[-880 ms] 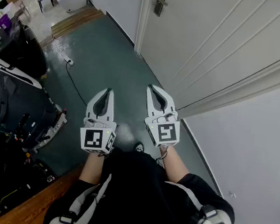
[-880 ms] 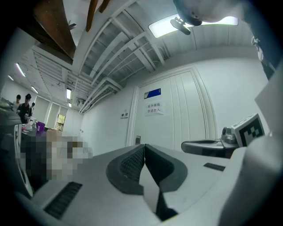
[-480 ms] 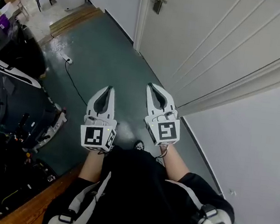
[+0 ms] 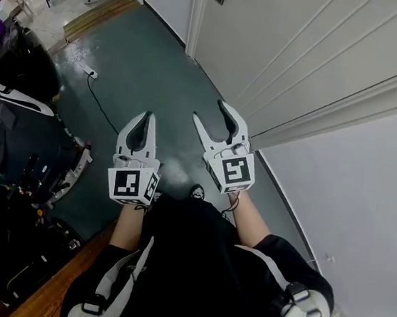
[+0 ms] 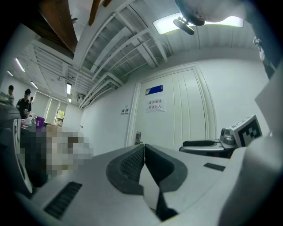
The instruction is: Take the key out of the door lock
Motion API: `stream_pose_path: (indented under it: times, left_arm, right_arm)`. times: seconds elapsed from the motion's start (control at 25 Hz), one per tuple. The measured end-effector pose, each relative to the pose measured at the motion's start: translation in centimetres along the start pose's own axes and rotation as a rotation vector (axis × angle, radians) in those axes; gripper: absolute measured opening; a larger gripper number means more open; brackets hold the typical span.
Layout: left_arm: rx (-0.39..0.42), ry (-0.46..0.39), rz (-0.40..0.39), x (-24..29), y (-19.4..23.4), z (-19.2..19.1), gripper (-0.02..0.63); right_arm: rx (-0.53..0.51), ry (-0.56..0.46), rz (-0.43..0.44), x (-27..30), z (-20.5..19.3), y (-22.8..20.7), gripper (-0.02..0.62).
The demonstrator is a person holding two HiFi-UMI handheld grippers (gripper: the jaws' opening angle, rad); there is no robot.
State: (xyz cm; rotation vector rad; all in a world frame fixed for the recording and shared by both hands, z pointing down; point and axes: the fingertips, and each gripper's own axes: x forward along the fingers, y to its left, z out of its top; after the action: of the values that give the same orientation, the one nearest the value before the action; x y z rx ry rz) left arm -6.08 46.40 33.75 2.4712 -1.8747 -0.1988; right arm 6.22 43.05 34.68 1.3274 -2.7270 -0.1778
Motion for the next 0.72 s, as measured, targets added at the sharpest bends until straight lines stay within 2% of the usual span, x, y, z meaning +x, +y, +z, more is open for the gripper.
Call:
stream_pose_path:
  times: [0.12, 0.44, 0.72]
  left_arm:
    - [-0.004, 0.008, 0.003, -0.6, 0.9, -0.3, 0.025]
    - [-0.035, 0.033, -0.004, -2.1, 5.2, -1.5, 0.025]
    - [-0.061, 0.046, 0.017, -4.3, 10.7, -2.4, 0.025]
  right_arm:
    - [-0.021, 0.015, -0.011, 0.3, -0.2, 0.4, 0.290]
    - [-0.054, 0.073, -0.053, 2.5, -1.3, 2.8, 0.295]
    - [-0.093, 0.108, -0.071, 4.9, -1.9, 5.4, 0.293]
